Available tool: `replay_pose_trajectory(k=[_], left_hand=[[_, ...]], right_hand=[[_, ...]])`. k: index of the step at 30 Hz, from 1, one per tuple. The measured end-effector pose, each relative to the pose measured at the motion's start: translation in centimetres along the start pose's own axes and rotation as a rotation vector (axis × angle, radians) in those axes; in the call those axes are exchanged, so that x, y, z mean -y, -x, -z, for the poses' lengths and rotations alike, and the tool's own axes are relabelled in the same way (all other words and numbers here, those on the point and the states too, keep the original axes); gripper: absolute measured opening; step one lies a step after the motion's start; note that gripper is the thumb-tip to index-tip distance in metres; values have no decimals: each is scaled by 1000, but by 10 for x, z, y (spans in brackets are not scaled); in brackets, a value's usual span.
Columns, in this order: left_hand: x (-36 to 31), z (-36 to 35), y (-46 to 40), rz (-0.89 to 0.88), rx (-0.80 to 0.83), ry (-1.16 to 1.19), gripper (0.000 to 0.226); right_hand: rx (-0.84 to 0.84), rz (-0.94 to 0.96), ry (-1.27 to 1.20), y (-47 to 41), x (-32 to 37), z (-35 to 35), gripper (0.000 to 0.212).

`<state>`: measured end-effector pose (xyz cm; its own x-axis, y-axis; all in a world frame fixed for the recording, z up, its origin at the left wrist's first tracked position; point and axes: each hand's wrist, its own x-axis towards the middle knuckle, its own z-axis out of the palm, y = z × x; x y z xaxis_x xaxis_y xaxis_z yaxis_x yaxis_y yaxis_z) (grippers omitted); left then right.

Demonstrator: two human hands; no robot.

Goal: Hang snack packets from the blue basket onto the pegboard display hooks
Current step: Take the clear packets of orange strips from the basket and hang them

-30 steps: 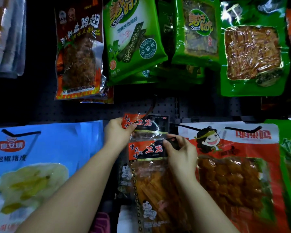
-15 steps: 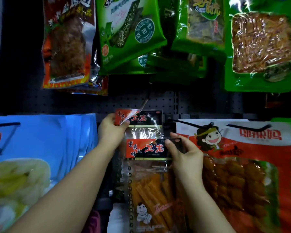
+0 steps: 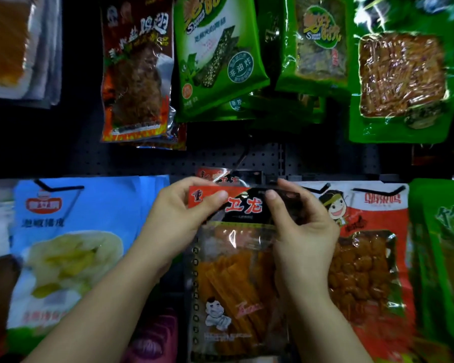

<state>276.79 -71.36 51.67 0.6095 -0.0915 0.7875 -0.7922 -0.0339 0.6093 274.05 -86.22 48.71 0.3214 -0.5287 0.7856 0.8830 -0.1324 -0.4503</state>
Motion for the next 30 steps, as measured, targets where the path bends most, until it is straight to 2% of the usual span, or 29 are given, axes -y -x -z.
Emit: replay_pose_trajectory(k=[4,9,13,23,27,30], left_hand=[[-21,-2,-1,-91,-65,45,15],[-39,-2,-7,-201,-106,72,12],[-49,-2,-16,-228,-143,36,15],[-54,-6,-31,-137,-162,-18,16],[-39,-4,-32,-87,-146,-98,15],[-22,-5,-35,-56,-158,-113,14]], right_hand=[[-12,109,-42,-2,26,-2,20],[-7,185,2,-15,50,-6,20],[7,153,12,-29,58,-11,21],[36,156,252,-47,59,-18,33],[112,116,338,-45,50,-17,38],[149,177,473,-40,38,-15,49]])
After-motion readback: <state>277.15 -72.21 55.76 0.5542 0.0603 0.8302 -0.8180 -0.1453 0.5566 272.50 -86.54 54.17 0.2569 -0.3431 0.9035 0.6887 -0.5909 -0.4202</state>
